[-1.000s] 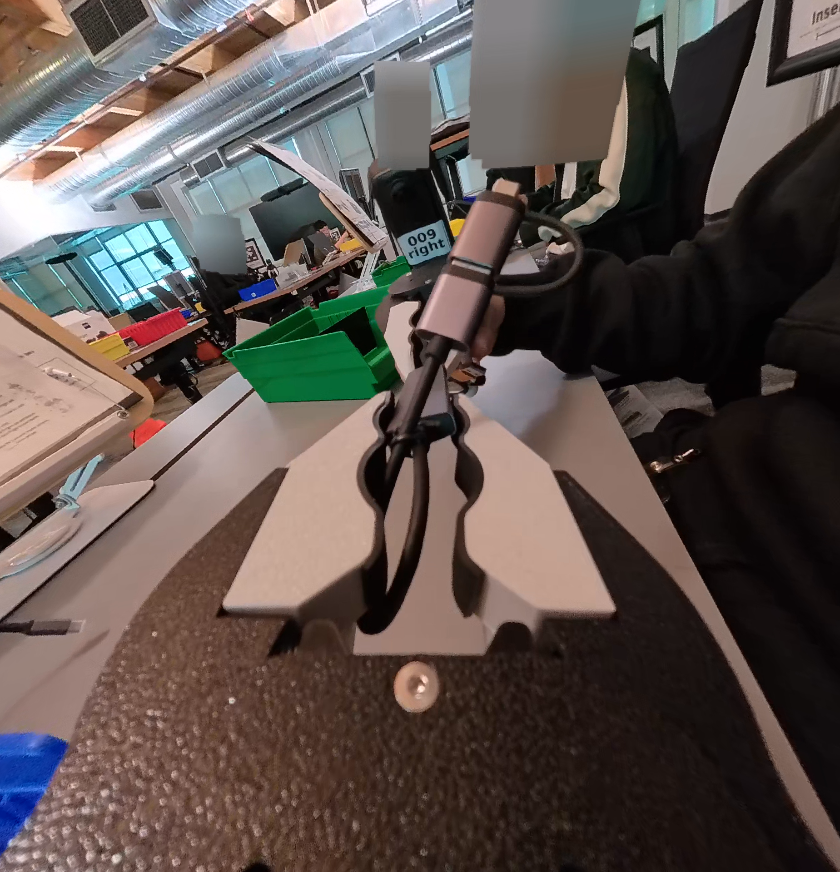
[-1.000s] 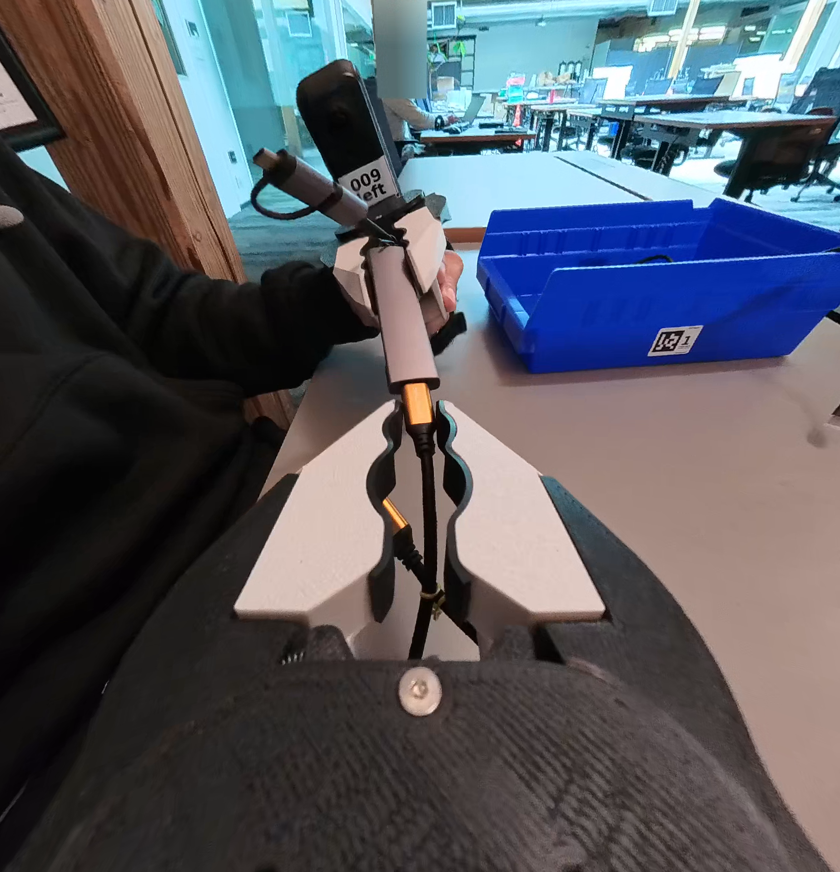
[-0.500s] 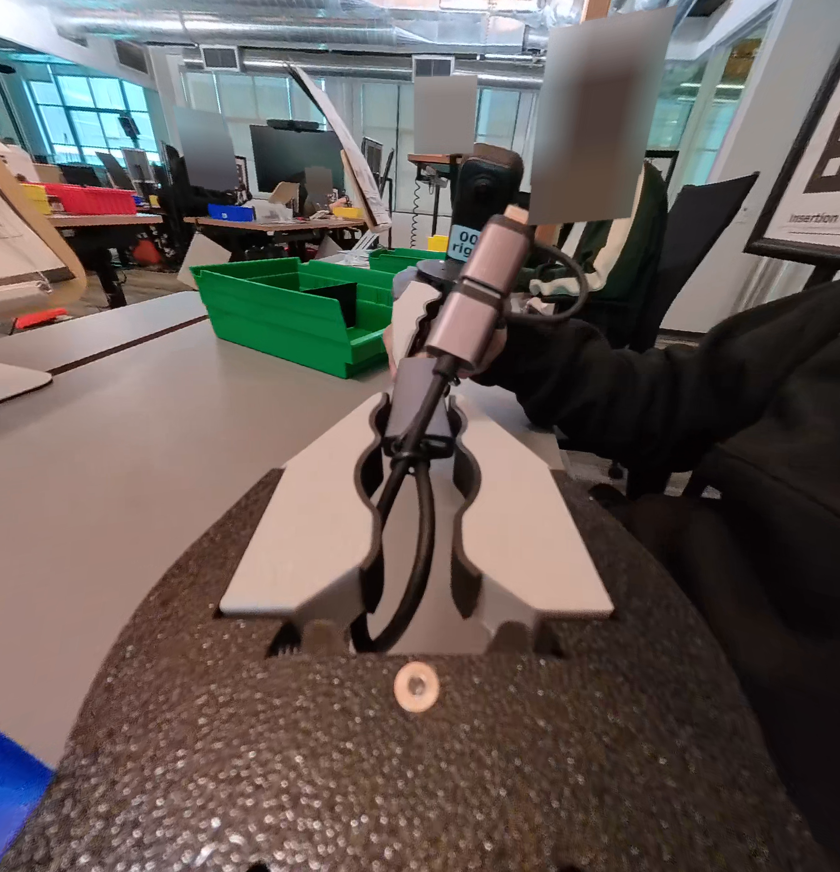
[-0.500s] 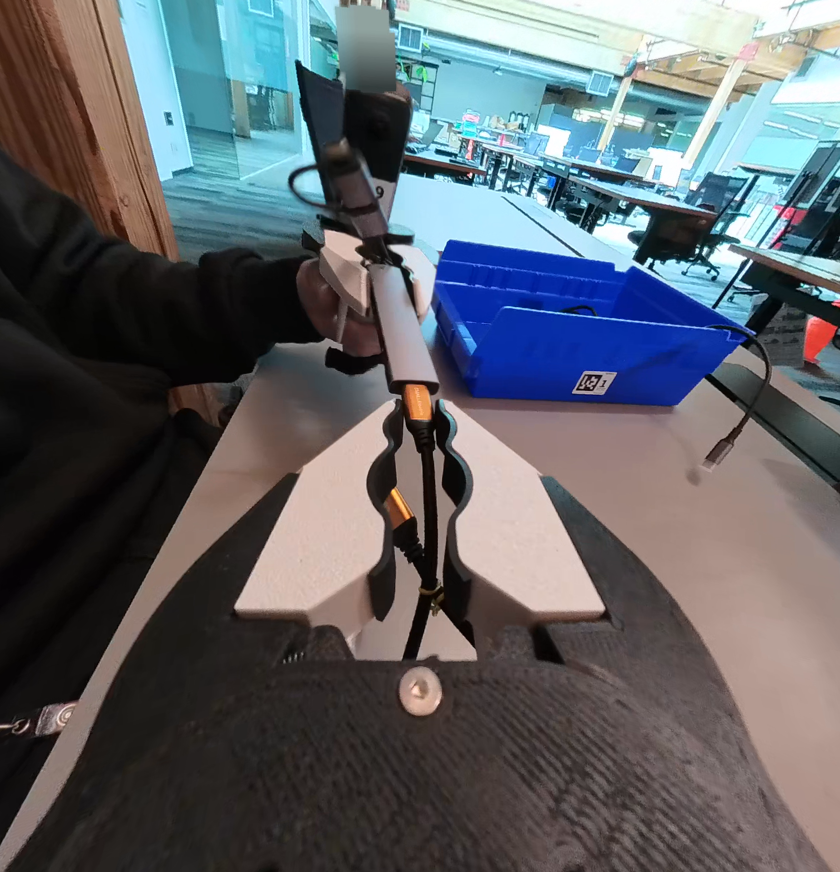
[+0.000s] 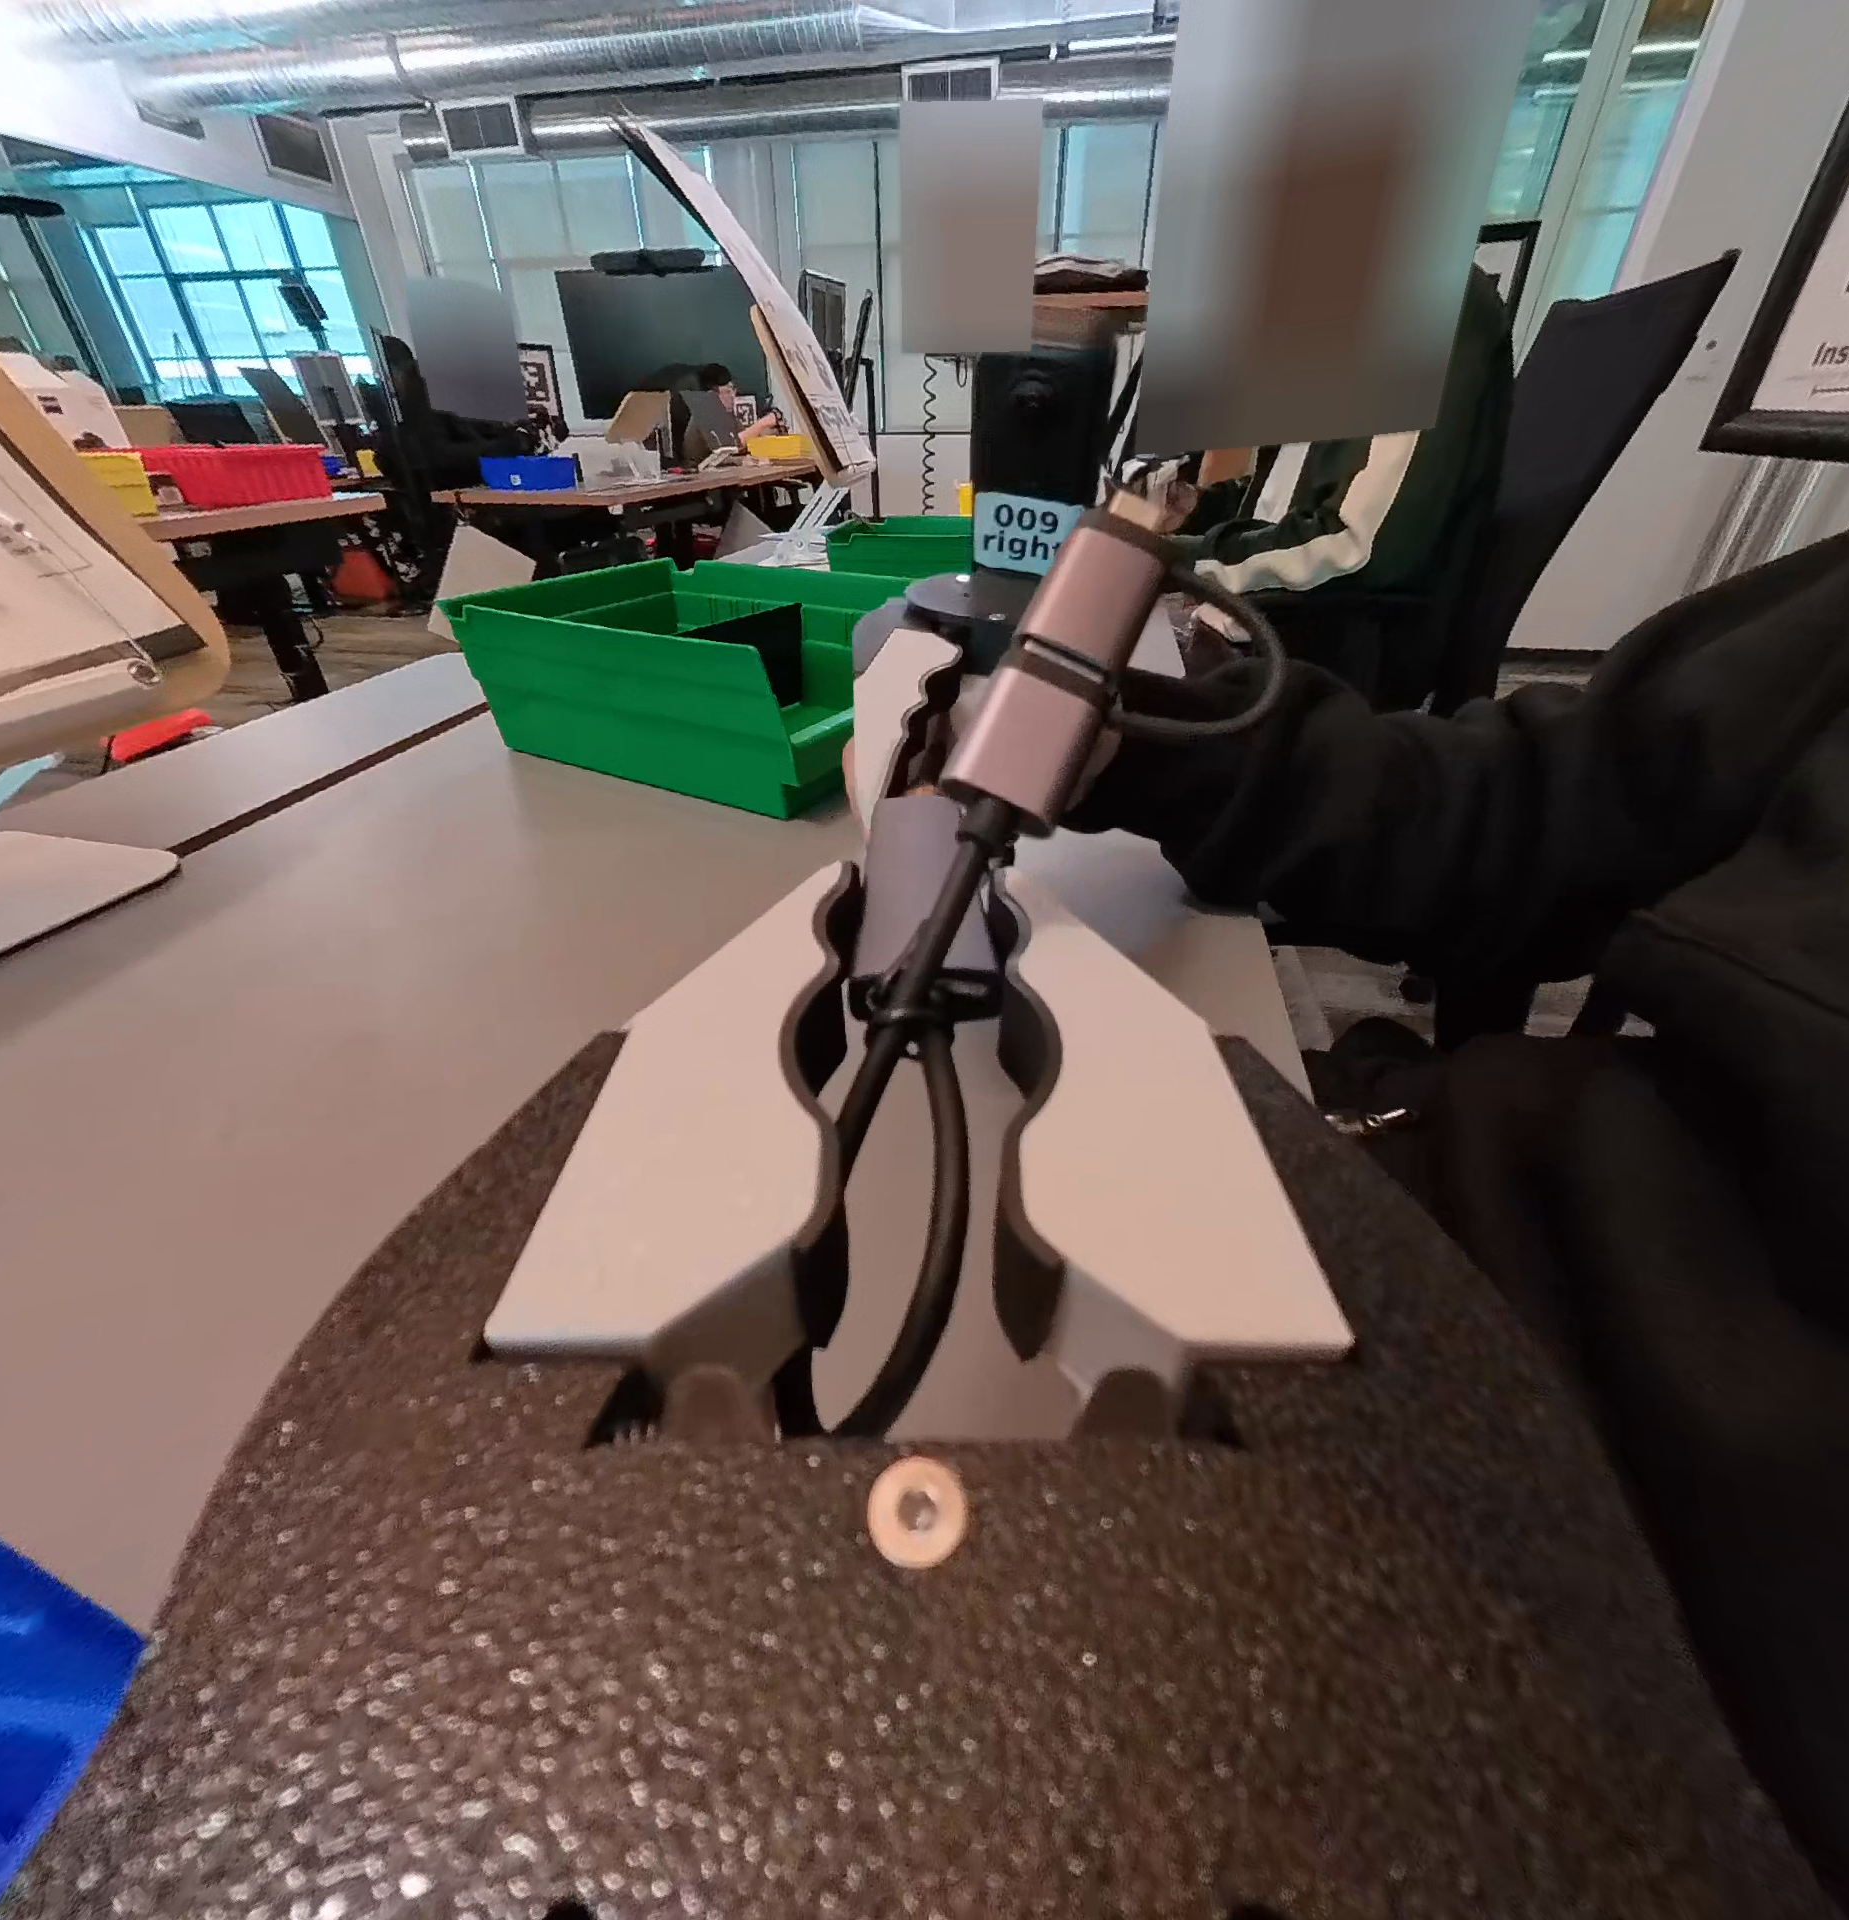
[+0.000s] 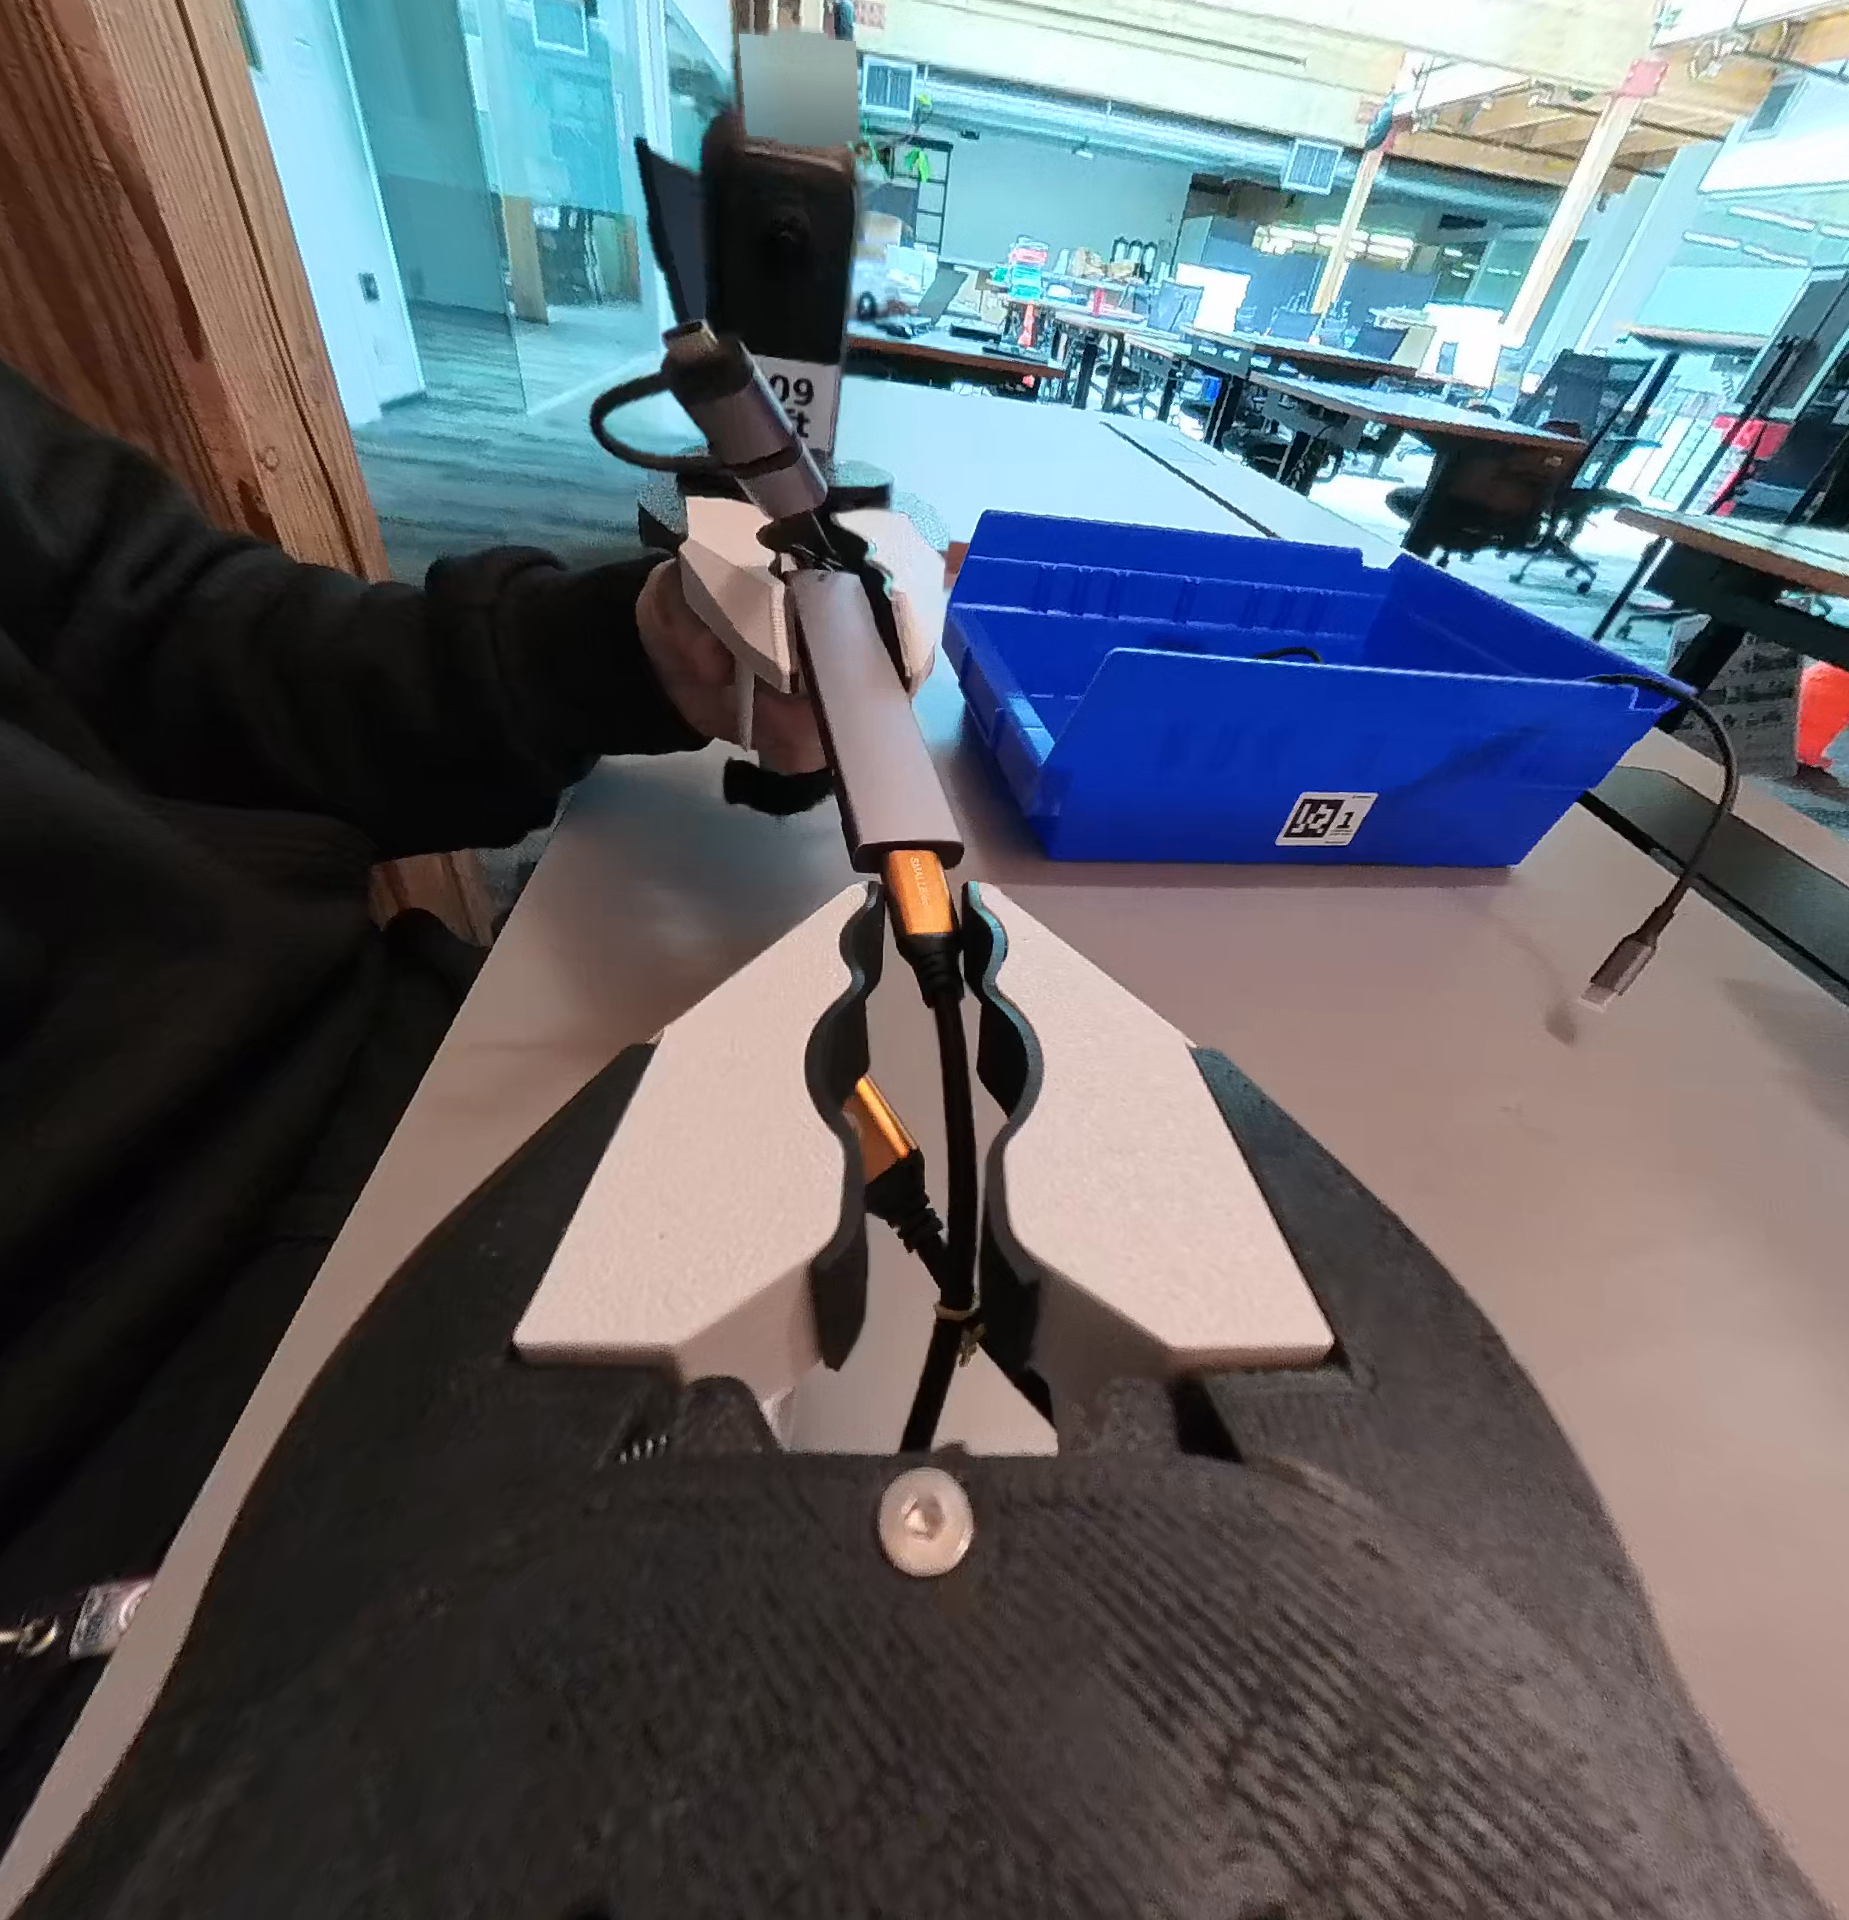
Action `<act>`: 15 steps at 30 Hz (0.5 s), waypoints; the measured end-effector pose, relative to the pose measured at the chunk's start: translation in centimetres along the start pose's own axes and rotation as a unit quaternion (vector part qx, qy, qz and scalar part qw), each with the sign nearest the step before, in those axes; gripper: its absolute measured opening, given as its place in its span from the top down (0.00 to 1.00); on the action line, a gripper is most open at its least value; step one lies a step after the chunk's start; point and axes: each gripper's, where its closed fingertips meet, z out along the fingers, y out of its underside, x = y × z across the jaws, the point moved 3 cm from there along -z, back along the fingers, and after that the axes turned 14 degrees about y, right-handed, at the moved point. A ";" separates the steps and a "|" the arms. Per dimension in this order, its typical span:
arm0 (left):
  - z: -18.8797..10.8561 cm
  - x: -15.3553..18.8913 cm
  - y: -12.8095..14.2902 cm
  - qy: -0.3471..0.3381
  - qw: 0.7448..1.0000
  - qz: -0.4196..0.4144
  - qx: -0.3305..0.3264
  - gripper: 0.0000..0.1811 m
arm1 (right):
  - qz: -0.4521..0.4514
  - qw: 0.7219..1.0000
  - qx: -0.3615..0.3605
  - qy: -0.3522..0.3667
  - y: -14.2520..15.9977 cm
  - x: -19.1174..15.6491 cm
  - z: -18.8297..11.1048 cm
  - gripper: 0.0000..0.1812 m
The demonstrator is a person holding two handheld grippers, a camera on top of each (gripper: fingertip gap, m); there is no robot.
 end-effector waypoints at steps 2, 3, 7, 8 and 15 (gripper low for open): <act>0.0 0.1 -0.2 -0.002 1.000 0.018 0.006 0.88 | 0.023 1.000 0.015 -0.006 -0.2 0.0 0.1 0.92; -0.1 0.2 -0.2 -0.001 1.000 0.027 0.009 0.88 | 0.037 0.999 0.018 -0.010 -0.2 0.0 0.1 0.92; -0.2 0.5 -0.4 0.011 0.999 0.037 0.017 0.88 | 0.060 0.997 0.022 -0.032 -0.7 -0.5 0.0 0.93; -0.2 0.5 -0.5 0.014 0.999 0.036 0.023 0.88 | 0.063 0.997 0.022 -0.038 -0.8 -0.5 0.0 0.93; -0.3 0.7 -0.8 0.022 0.999 0.030 0.039 0.88 | 0.101 0.991 0.064 -0.055 -1.5 -0.7 -0.1 0.93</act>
